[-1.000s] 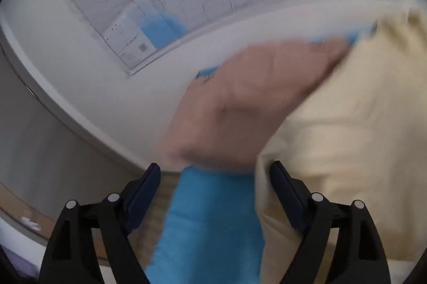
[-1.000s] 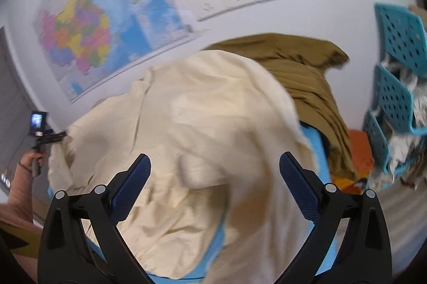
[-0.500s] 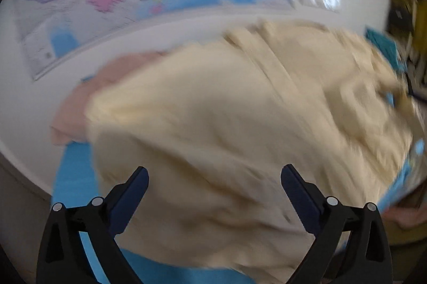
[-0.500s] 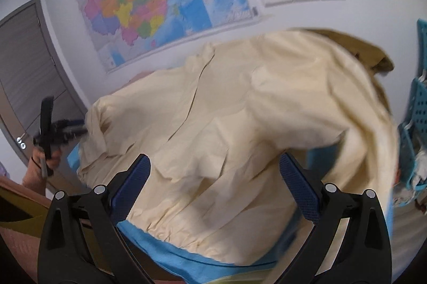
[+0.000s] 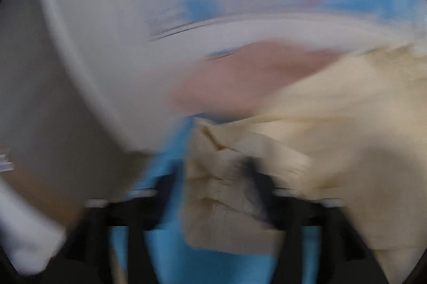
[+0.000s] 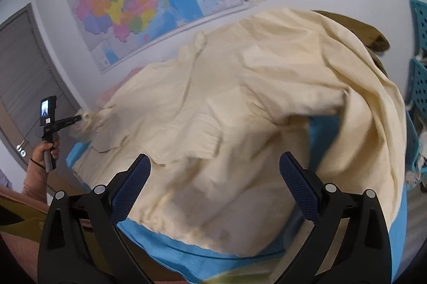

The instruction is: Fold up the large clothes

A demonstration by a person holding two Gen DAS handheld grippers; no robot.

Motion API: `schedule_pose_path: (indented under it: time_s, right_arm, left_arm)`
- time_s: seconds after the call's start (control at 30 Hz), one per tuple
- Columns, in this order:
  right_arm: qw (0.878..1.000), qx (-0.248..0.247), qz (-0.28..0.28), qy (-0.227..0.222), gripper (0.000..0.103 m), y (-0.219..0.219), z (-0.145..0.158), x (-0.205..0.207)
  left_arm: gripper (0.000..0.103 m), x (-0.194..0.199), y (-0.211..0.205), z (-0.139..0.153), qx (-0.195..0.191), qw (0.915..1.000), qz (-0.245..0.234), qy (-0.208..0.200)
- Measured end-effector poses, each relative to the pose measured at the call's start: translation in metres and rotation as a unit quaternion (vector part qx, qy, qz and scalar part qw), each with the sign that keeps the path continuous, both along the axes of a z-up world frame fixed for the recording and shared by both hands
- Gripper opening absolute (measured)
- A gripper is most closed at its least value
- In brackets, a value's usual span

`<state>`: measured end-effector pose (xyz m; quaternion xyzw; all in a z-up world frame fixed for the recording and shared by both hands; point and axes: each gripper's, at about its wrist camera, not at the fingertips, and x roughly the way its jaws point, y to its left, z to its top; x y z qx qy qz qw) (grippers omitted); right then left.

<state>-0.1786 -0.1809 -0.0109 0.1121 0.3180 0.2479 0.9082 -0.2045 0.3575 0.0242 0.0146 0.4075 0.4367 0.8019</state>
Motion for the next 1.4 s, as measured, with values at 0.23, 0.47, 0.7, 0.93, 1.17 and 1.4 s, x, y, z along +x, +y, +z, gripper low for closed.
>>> schedule_pose_path:
  time_s: [0.23, 0.47, 0.7, 0.93, 1.17, 1.4]
  right_arm:
    - [0.999, -0.046, 0.000, -0.001, 0.094, -0.006, -0.015, -0.024]
    - [0.990, -0.139, 0.012, -0.023, 0.096, 0.002, -0.032, -0.054]
    - [0.964, -0.261, 0.027, -0.046, 0.080, 0.043, -0.064, -0.047]
    - [0.998, -0.060, 0.002, -0.026, 0.019, 0.007, -0.049, -0.026]
    - [0.993, 0.094, 0.064, -0.036, 0.009, 0.001, 0.007, -0.058]
    - [0.993, -0.097, 0.022, 0.071, 0.064, 0.011, -0.035, -0.043]
  left_arm:
    - [0.085, -0.051, -0.051, -0.003, -0.142, 0.9579, -0.220, -0.118]
    - [0.090, -0.078, -0.133, -0.018, -0.176, 0.8833, -0.415, -0.128]
    - [0.090, -0.071, -0.199, -0.074, -0.166, 0.8745, -0.455, -0.025]
    - [0.068, -0.046, -0.163, -0.068, -0.252, 0.8871, -0.370, -0.113]
    - [0.017, -0.043, -0.126, -0.038, -0.292, 0.9063, -0.274, -0.135]
    - [0.052, -0.040, -0.147, -0.053, -0.199, 0.9264, -0.320, -0.003]
